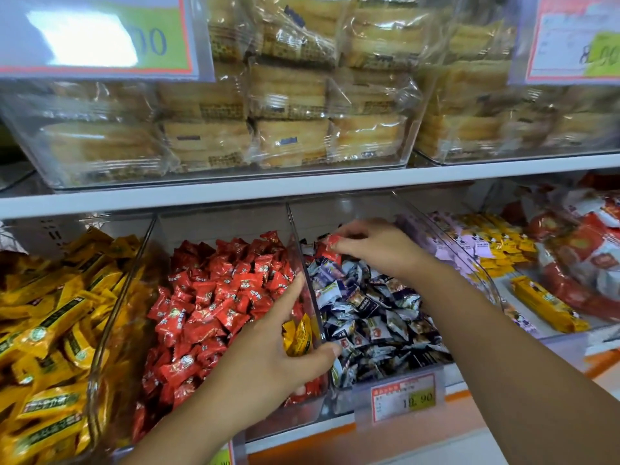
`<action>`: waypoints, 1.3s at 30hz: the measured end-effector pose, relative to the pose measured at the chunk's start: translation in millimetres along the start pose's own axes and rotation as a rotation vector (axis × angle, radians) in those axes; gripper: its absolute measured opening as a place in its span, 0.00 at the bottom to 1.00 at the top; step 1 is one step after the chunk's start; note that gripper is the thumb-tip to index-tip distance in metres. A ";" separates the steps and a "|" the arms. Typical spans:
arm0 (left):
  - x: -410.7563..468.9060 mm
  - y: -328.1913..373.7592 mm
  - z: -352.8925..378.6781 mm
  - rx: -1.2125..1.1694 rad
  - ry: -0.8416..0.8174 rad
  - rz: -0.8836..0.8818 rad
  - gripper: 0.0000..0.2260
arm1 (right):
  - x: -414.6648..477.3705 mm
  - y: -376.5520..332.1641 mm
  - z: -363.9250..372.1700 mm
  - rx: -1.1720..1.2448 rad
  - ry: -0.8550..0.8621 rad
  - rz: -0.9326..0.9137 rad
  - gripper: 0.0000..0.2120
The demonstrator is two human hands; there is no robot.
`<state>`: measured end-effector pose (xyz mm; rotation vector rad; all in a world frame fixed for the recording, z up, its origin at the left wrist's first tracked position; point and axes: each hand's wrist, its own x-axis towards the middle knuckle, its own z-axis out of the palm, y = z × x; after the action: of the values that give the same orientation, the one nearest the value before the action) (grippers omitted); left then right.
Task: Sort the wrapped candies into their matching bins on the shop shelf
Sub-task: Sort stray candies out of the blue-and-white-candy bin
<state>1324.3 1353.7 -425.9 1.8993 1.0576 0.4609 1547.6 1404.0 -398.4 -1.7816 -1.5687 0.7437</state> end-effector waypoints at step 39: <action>1.4 -0.9 -3.8 0.020 -0.024 0.001 0.42 | 26.5 -0.6 17.6 -0.297 -0.181 0.075 0.33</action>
<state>1322.1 1357.1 -424.8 1.9189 1.0492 0.4282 1537.1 1432.1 -409.1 -2.0425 -1.8179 0.7567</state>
